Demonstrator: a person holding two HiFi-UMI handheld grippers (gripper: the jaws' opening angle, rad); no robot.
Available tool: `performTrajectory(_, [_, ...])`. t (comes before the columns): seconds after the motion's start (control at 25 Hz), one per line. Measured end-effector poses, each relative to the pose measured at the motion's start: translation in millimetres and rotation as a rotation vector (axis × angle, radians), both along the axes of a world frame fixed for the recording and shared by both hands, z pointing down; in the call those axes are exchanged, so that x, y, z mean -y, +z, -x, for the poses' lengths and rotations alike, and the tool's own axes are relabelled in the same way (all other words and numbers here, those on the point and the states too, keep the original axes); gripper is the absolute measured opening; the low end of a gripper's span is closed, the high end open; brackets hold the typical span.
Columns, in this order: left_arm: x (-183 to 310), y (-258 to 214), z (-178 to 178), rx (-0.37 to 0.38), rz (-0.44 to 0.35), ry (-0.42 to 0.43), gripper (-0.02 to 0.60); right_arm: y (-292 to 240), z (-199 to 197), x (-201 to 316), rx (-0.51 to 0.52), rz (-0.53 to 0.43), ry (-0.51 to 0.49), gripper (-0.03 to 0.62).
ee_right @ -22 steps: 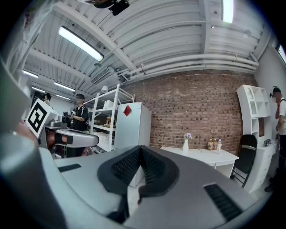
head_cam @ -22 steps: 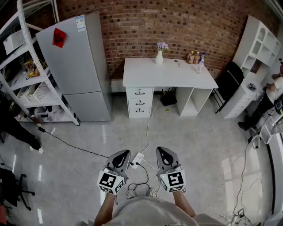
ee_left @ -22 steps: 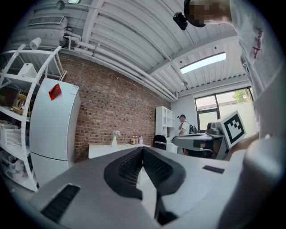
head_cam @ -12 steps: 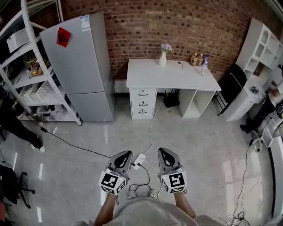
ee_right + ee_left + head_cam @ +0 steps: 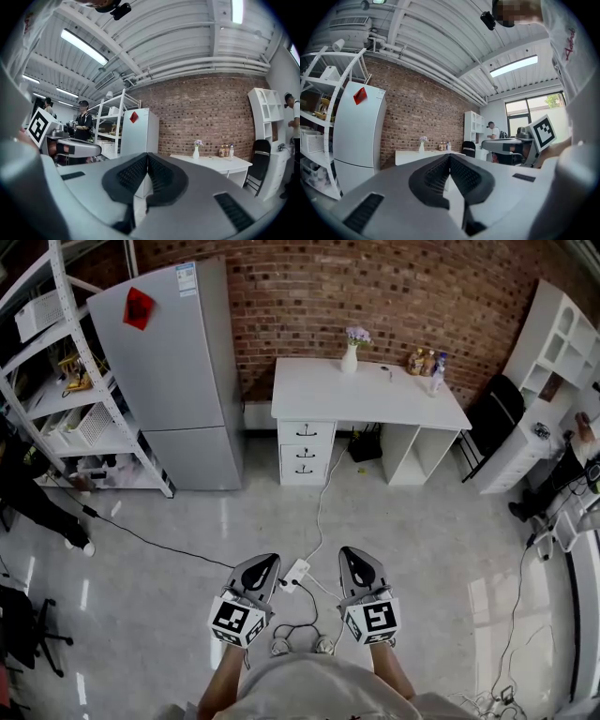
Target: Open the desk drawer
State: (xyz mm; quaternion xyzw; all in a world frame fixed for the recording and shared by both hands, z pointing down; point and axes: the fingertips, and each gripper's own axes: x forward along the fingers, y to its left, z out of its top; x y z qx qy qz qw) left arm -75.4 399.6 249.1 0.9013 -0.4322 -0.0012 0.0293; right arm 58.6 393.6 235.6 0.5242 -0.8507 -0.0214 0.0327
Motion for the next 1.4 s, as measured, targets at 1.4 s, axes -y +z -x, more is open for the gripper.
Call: performTrajectory(1.4, [54, 18, 49, -0.027, -0.048, 0.116, 0.012, 18, 18, 37, -0.078, 0.004, 0.155, 0.017])
